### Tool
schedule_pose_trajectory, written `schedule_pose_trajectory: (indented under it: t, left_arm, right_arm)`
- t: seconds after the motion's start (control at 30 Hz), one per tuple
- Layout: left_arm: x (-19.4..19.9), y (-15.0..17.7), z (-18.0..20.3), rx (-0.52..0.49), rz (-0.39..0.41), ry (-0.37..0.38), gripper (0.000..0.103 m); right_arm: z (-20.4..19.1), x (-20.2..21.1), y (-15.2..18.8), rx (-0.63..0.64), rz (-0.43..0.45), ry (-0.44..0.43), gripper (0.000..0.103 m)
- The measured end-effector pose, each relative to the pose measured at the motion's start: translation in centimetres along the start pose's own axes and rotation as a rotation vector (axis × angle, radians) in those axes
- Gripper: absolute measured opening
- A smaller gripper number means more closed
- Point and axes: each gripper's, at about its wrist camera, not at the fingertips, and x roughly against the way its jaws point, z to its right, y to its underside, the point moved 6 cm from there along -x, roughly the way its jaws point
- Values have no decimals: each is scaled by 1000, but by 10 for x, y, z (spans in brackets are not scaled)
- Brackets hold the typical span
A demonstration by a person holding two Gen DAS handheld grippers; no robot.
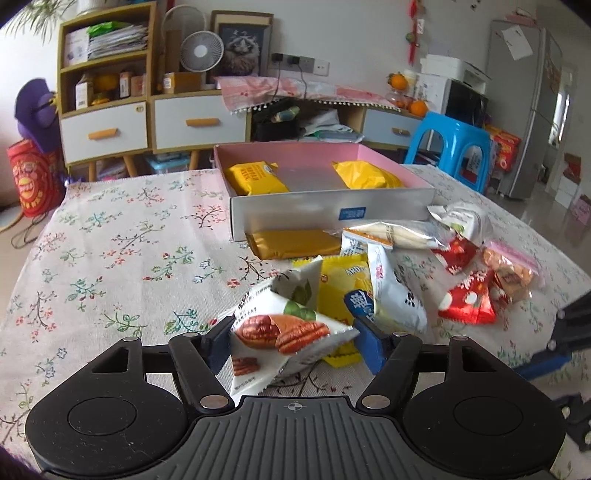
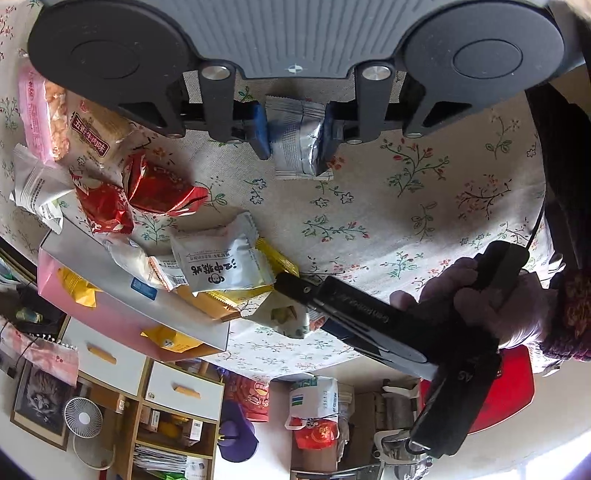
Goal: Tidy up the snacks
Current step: 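Grasp the silver wrapper with the right gripper while the left grasps the nut packet, then carry the silver wrapper and nut packet over the pink box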
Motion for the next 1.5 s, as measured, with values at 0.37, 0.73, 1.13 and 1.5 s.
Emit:
schedule_pose_trajectory:
  t: [0.37,0.73,1.13,1.5]
  left_arm:
    - [2,0,-14,85,-6,-31,59]
    - [9,-10,-27,211,-8,-59,57]
    - [12,-42,-23,288,-39,-90,57]
    - [2,-73,-15,337,-55,-103,57]
  right_arm:
    - [7,2,-4,-17,9,14,16]
    - [24,13,-29,-61,75,50,16]
    - [64,17,-72,-210,90,172,16]
    - [110,10,-94,-402,49,253,16]
